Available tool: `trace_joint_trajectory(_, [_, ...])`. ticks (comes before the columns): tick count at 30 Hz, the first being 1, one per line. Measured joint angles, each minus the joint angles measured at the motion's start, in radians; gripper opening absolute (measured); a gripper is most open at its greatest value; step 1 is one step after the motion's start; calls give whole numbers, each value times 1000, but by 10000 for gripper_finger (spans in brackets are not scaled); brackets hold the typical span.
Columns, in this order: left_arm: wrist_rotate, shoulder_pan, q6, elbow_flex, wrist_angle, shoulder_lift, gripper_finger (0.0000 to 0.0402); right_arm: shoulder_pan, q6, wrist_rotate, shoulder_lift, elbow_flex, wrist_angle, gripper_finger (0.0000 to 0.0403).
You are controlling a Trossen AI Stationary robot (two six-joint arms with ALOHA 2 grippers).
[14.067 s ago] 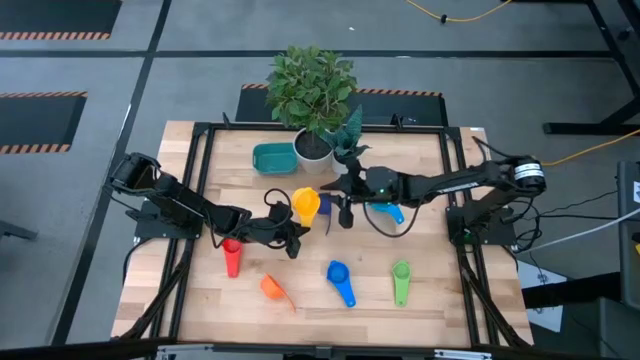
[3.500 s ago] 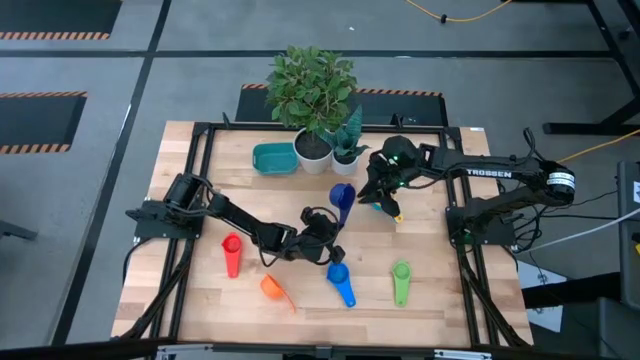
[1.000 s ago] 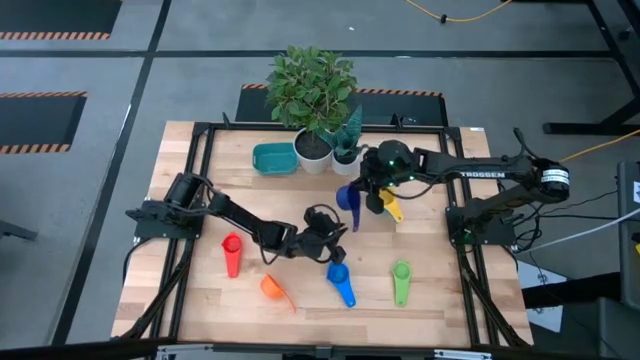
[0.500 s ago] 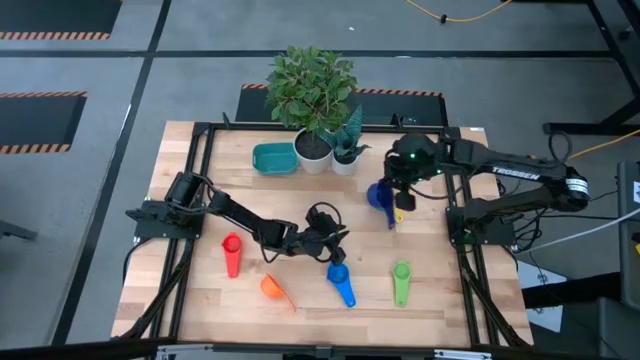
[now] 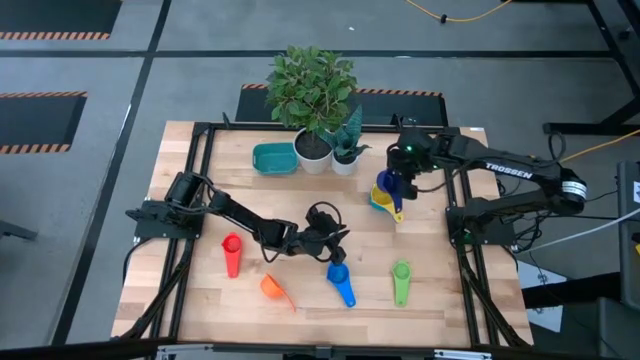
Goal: Nest measuring cups in basket
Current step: Stack the blue measuring cup on top of the yellow measuring cup
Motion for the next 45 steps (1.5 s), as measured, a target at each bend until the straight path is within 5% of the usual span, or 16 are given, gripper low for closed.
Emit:
trace_joint_trajectory(14, [0, 1, 1, 0, 1, -1, 76, -127, -51, -239, 3, -142, 179, 14])
trace_joint_trajectory(31, [0, 2, 1, 0, 1, -2, 76, -151, -51, -240, 3, -241, 229, 16])
trace_joint_trajectory(45, [0, 2, 0, 0, 1, -2, 76, -151, -48, -240, 3, -241, 268, 78])
